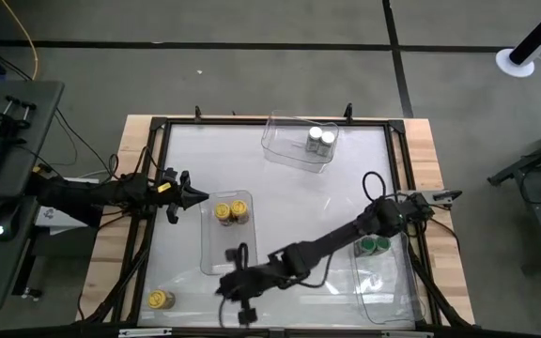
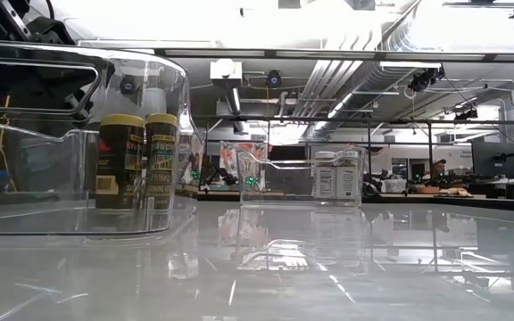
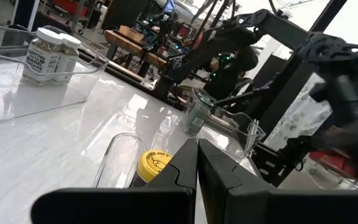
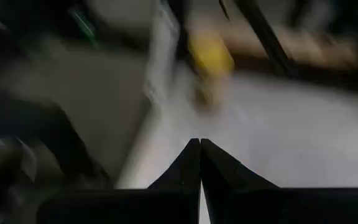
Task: Sort spices by type
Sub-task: Put the yellow seasoning bottle into the left transparent bin
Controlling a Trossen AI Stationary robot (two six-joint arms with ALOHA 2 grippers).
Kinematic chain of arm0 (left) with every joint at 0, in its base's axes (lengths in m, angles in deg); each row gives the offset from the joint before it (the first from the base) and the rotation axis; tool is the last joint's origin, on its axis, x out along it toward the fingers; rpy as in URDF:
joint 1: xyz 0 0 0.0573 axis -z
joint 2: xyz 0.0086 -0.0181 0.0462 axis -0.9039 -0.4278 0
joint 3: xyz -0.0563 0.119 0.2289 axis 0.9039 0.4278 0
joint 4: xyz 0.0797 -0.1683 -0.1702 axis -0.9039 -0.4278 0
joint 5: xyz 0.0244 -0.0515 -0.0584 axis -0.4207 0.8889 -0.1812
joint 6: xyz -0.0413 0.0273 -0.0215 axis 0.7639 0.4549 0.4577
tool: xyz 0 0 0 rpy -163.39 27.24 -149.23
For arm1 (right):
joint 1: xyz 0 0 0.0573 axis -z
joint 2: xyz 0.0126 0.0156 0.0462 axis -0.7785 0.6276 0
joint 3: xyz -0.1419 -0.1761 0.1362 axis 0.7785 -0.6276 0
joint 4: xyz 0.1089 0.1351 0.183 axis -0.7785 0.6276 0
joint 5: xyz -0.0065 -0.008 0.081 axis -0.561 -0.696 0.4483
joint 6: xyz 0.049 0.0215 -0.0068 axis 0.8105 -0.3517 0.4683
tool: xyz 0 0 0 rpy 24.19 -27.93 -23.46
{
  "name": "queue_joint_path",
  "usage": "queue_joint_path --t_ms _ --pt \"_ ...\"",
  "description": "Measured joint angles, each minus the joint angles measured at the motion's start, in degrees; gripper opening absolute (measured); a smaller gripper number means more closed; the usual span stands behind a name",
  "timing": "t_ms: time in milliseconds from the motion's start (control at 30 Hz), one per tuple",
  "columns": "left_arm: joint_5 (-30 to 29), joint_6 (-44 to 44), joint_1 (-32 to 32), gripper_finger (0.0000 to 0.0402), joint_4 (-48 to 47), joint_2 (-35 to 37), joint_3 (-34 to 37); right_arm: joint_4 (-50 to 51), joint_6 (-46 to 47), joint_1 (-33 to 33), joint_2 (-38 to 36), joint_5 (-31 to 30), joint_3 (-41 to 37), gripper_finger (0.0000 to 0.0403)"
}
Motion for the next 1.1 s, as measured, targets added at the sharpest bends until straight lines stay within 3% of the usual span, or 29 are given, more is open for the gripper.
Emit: queue_joint_path --t_ms 233,400,467,933,1100 --pt "0.01 0.00 0.02 0.0001 0.12 0.00 0.00 -30.54 -0.58 1.36 7.14 2.40 -2.07 0.0000" --pt "0.02 0.00 0.01 0.0001 0.09 0.00 0.00 -35.33 -0.18 2.46 17.59 6.44 9.27 0.0000" --pt "0.01 0.00 0.01 0.0001 0.09 -0.11 0.00 -44.91 0.27 2.44 18.46 8.04 6.48 0.0000" --pt "-0.01 0.00 0.01 0.0001 -0.07 -0.90 0.00 -40.44 0.05 2.30 20.41 9.36 8.99 0.0000" --pt "0.00 0.00 0.02 0.0001 -0.02 -0.90 0.00 -31.11 -2.29 2.58 19.67 7.99 8.95 0.0000"
